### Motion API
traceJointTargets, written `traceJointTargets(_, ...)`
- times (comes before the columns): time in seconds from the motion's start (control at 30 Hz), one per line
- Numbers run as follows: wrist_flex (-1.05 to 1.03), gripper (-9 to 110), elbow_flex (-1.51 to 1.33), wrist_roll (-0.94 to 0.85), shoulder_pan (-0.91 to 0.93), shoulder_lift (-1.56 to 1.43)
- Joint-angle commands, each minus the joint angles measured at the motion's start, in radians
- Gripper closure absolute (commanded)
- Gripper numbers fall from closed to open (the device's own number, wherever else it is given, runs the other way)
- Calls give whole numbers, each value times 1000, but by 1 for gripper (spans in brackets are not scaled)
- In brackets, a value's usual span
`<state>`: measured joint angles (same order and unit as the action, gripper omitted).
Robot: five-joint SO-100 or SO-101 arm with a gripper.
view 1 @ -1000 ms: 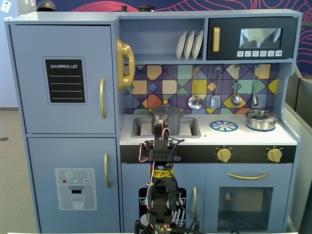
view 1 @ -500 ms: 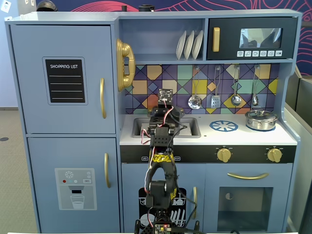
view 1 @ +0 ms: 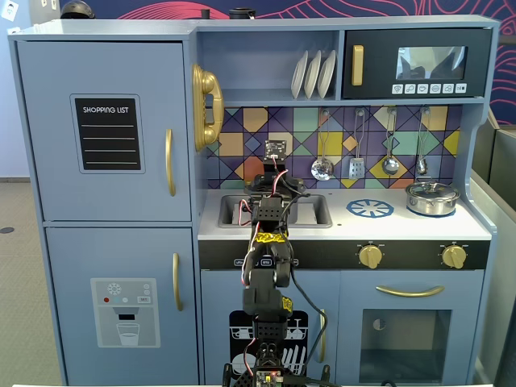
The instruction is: Take off the lid from the gray recipient and place it on the counter
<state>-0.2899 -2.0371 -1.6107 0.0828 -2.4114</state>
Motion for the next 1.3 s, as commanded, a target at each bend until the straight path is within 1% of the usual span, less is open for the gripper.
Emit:
traceJointTargets(0.0, 55, 80, 106, -17, -11, 80)
traceJointTargets(0.6, 117, 83, 242, -17, -21, 328)
traceJointTargets(0.7, 110, 90, 258, -31, -23, 356)
traceJointTargets(0.77, 103, 98, 258, -46, -25, 359)
traceJointTargets(0.8, 115, 102, 258, -2, -25, 357)
traceJointTargets(1.03, 114, 102, 285, -8, -23, 351)
traceJointTargets(1.27, 91, 102, 374, -35, -21, 331)
